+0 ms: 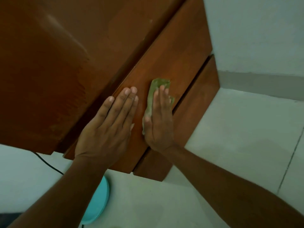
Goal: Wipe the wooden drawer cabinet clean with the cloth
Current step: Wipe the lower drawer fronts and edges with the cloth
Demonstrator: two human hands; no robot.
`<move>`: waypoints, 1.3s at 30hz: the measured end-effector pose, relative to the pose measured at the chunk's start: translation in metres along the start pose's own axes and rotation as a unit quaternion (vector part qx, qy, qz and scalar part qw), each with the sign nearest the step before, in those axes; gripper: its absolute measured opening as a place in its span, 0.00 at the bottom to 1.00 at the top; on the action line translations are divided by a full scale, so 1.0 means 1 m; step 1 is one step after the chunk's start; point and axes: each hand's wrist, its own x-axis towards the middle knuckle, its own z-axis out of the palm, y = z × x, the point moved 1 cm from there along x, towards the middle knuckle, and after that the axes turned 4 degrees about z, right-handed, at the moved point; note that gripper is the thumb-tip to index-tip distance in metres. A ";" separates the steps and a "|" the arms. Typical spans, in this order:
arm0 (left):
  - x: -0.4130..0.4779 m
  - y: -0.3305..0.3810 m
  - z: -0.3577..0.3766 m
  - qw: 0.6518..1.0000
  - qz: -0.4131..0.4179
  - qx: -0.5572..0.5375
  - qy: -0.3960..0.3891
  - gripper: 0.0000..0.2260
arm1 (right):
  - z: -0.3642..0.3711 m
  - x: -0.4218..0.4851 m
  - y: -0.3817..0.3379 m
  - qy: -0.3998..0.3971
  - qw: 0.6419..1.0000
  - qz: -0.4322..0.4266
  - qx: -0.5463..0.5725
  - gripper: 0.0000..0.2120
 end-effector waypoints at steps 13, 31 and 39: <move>-0.018 -0.008 -0.021 0.998 -0.006 0.058 0.037 0.29 | -0.082 0.144 0.101 0.222 0.901 0.367 0.069 0.18; -0.018 -0.008 -0.019 0.998 -0.002 0.038 0.059 0.28 | -0.044 0.135 0.084 0.078 0.995 0.041 -0.057 0.25; -0.015 -0.009 -0.014 0.997 0.001 0.017 0.078 0.29 | -0.081 0.160 0.044 0.255 0.945 0.193 0.070 0.19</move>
